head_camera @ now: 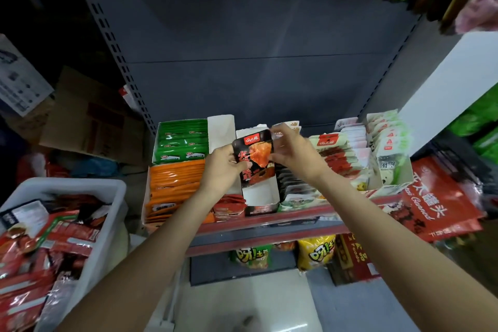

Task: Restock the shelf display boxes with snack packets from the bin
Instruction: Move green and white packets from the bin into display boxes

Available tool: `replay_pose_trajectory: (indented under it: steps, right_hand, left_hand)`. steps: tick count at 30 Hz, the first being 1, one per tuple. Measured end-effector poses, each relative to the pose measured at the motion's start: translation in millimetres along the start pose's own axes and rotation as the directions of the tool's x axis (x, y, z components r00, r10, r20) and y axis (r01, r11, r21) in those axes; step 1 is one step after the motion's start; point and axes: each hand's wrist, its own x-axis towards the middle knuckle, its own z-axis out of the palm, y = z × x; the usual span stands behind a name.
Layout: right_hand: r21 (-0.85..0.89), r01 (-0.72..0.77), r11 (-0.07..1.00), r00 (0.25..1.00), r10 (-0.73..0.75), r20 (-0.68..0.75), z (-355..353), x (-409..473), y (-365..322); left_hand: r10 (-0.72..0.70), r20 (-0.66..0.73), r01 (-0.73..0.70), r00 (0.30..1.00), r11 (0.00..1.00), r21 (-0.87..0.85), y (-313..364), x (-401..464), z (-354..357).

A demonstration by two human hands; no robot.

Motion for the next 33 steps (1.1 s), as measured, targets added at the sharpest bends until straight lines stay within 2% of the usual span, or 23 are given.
replay_pose_trajectory:
  steps: [2,4,7,9,12,14,18,20,25,33]
  right_hand:
    - [-0.048,-0.021,0.999,0.999,0.019,-0.048,3.7,-2.5,4.5]
    - [-0.018,0.001,1.0,0.999,-0.002,-0.048,5.8,-7.4,12.2]
    - [0.221,-0.051,0.974,0.995,0.068,-0.07,5.0,-17.6,14.1]
    - [0.301,-0.074,0.951,0.986,0.116,-0.122,5.0,-22.0,11.5]
    - [0.177,-0.074,0.981,0.98,0.104,-0.17,4.4,-25.2,5.5]
    - [0.116,-0.073,0.991,0.982,0.091,-0.163,4.9,-28.4,-1.2]
    - [-0.18,0.013,0.984,0.986,-0.043,-0.163,6.3,-31.8,-4.5]
    - [-0.279,0.015,0.96,0.984,-0.064,-0.167,7.4,-30.9,-3.2]
    - [-0.345,-0.017,0.939,0.992,-0.027,-0.123,11.1,-27.1,-0.9]
    - [-0.464,0.037,0.885,0.999,-0.051,-0.018,7.3,-20.3,-4.4]
  left_hand:
    - [-0.002,0.054,0.001,0.999,1.0,0.018,-4.6,-3.4,1.1]
    - [-0.013,0.145,0.009,0.989,1.0,0.027,-8.7,-4.1,0.6]
    - [-0.042,0.336,-0.017,0.941,0.985,0.17,-14.1,-0.4,-1.4]
    - [-0.031,0.349,-0.082,0.937,0.949,0.304,-17.3,2.3,-0.3]
    - [-0.021,0.287,-0.105,0.958,0.903,0.416,-17.9,3.5,1.5]
    - [-0.03,0.294,-0.108,0.955,0.891,0.442,-16.3,4.3,1.2]
    - [-0.121,0.383,-0.091,0.916,0.867,0.49,-15.2,7.0,0.4]
    - [-0.161,0.44,-0.098,0.883,0.854,0.51,-17.0,7.1,1.2]
    - [-0.107,0.432,-0.148,0.895,0.844,0.516,-22.3,0.7,0.7]
    - [-0.053,0.45,-0.194,0.892,0.853,0.485,-17.8,6.4,-1.5]
